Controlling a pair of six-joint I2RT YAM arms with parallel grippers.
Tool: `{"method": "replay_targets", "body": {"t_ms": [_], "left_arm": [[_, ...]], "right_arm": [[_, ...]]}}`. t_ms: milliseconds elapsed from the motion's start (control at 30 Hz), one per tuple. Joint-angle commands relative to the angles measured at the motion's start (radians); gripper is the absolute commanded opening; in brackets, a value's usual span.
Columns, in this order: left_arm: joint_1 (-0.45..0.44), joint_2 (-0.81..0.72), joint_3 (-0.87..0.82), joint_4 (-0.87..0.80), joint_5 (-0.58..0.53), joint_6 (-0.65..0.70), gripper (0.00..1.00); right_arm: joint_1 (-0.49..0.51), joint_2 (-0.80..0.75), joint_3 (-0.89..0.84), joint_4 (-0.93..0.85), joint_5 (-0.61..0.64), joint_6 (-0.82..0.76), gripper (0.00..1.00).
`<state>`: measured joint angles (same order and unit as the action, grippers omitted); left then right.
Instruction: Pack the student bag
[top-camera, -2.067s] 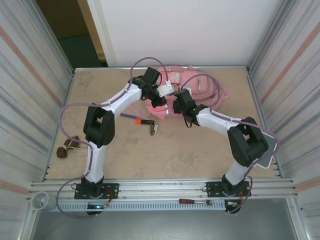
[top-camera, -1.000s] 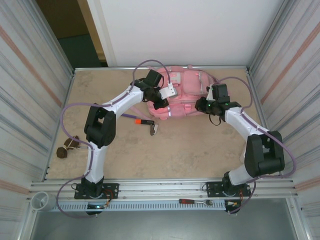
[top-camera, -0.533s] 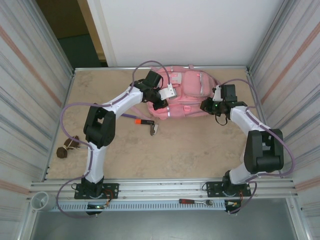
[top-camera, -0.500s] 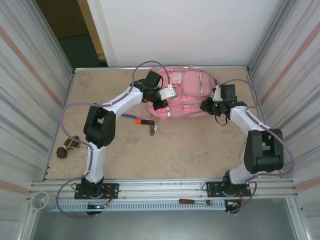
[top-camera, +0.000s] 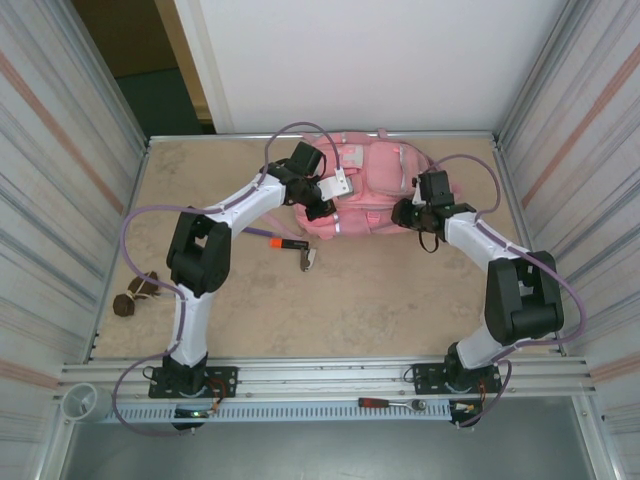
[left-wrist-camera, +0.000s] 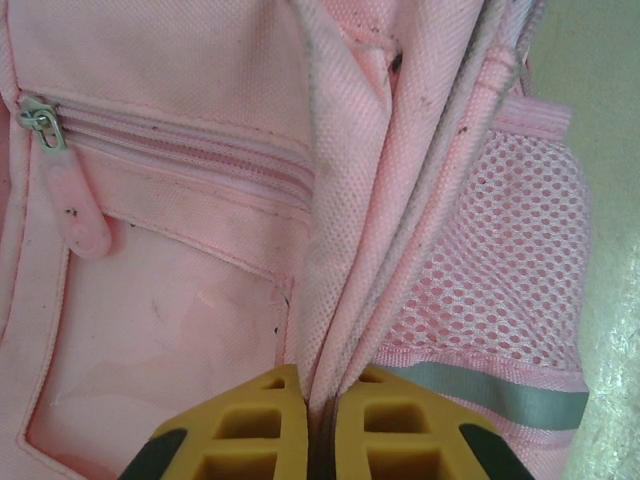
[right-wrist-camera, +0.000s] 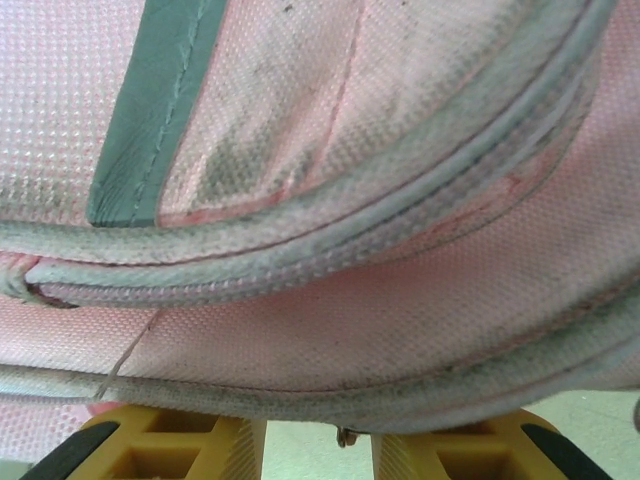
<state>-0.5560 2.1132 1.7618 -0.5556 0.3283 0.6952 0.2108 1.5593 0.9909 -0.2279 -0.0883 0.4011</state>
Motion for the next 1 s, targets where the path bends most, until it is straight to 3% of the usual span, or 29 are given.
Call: {"method": "replay_targets", "body": {"t_ms": [0, 400, 667, 867, 967], "left_arm": [[0.004, -0.06, -0.014, -0.036, 0.025, 0.006, 0.0], [0.012, -0.06, -0.02, -0.022, -0.035, 0.031, 0.0], [0.07, -0.059, -0.025, 0.015, -0.074, 0.089, 0.0], [0.082, -0.073, -0.062, 0.07, -0.076, 0.148, 0.0], [0.078, -0.095, -0.078, 0.086, -0.065, 0.14, 0.19]], "right_arm": [[0.012, 0.019, 0.017, -0.017, 0.146, -0.029, 0.28], [0.002, -0.043, -0.047, -0.018, 0.196, -0.071, 0.0], [-0.093, -0.132, -0.102, -0.052, 0.107, -0.082, 0.0], [-0.102, -0.135, -0.087, -0.048, -0.022, -0.093, 0.0], [-0.096, -0.139, -0.075, -0.043, -0.123, -0.097, 0.0]]}}
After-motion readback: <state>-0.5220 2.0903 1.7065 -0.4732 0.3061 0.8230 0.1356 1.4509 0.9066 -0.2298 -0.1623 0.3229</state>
